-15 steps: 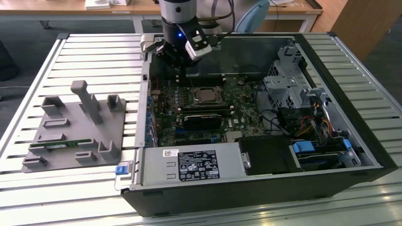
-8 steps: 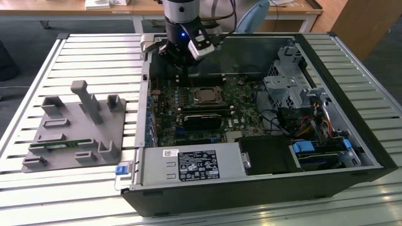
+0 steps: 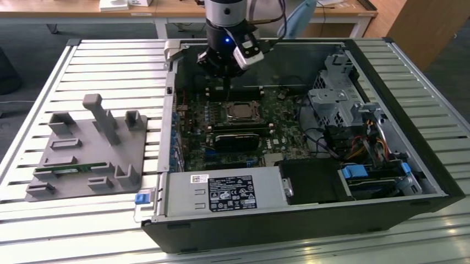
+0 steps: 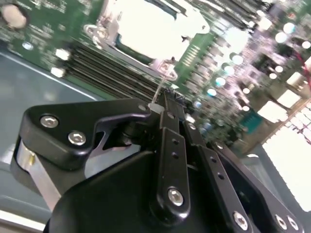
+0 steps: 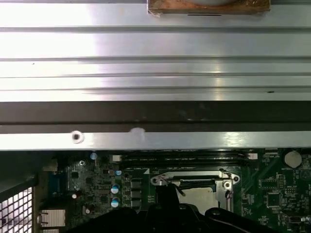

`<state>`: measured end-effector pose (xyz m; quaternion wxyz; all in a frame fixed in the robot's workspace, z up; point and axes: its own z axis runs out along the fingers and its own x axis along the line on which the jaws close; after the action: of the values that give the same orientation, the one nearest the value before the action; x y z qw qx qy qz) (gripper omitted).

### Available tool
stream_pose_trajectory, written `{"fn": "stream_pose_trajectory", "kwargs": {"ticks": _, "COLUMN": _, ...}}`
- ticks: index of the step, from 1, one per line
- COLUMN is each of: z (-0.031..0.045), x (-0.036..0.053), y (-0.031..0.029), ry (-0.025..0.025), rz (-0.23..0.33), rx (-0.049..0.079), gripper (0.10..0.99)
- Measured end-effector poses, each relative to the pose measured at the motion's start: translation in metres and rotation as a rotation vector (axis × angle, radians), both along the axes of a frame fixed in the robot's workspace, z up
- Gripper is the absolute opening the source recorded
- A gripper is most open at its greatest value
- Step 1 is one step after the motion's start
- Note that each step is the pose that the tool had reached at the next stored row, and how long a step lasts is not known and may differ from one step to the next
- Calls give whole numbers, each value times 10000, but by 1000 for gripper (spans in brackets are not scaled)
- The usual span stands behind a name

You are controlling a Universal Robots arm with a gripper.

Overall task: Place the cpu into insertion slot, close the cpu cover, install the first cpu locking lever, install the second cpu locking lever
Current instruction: 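Install the first cpu locking lever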

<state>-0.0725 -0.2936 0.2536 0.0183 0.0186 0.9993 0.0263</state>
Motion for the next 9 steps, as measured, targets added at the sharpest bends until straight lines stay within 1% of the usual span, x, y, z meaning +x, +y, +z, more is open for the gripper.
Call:
{"fn": "stream_pose_trajectory", "kwargs": {"ticks": 3, "z": -5, "x": 127, "y": 1, "ry": 15, "rz": -2, "rx": -1, "gripper": 106}}
{"fn": "stream_pose_trajectory", "kwargs": {"ticks": 4, "z": -5, "x": 154, "y": 1, "ry": 18, "rz": -4, "rx": -2, "gripper": 106}}
{"fn": "stream_pose_trajectory", "kwargs": {"ticks": 8, "z": -9, "x": 158, "y": 0, "ry": 20, "rz": -162, "rx": 15, "gripper": 106}}
{"fn": "stream_pose_trajectory", "kwargs": {"ticks": 9, "z": -12, "x": 158, "y": 1, "ry": 20, "rz": -169, "rx": 162, "gripper": 106}}
